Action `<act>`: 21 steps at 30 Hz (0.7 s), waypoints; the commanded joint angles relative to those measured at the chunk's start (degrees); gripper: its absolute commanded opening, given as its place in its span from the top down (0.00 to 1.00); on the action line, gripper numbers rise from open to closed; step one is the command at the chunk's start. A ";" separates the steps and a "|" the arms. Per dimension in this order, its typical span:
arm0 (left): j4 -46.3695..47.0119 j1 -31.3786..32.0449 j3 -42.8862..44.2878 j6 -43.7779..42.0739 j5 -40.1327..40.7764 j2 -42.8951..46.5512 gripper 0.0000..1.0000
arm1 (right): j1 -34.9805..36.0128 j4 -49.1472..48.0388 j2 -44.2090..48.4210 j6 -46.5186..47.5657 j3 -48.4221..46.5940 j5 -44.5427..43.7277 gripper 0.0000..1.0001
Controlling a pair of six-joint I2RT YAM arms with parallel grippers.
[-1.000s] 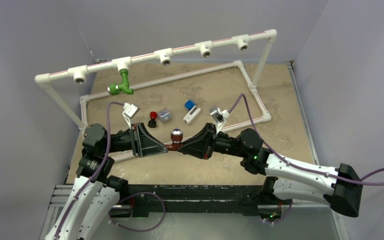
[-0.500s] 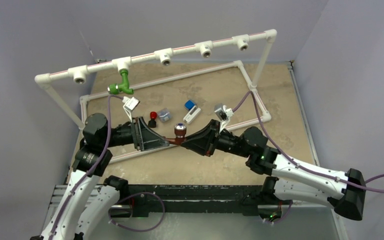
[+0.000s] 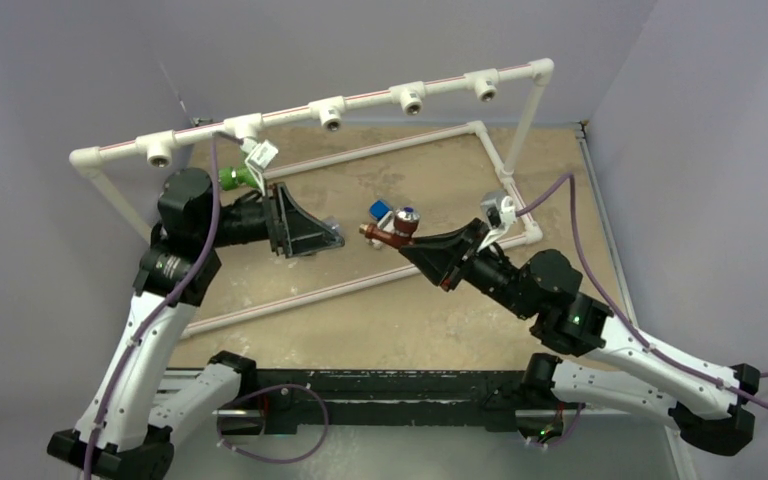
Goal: Install the water faucets
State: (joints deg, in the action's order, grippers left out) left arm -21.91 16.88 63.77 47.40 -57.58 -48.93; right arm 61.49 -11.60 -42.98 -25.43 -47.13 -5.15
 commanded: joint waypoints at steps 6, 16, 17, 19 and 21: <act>2.13 0.09 20.37 -6.40 1.92 -15.03 0.41 | 0.22 10.10 0.73 12.96 -9.23 -26.54 1.00; 10.90 0.10 38.06 -7.69 7.49 -32.58 0.48 | 0.12 10.88 -0.18 23.04 -12.82 -42.80 1.00; 12.95 0.08 38.50 -7.74 8.17 -33.82 0.48 | 0.18 8.88 0.04 24.62 -12.57 -44.30 1.00; 15.86 0.09 39.87 -7.10 8.75 -36.78 0.49 | 0.17 7.37 0.24 27.79 -12.80 -46.60 1.00; 17.07 0.21 42.68 -6.59 9.35 -40.30 0.50 | 0.19 5.71 0.27 31.03 -13.08 -48.77 1.00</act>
State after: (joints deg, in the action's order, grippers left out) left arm -12.08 16.88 101.47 41.06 -50.96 -84.47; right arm 61.49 0.25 -43.70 -3.01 -57.76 -45.63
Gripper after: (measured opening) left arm 0.512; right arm 0.192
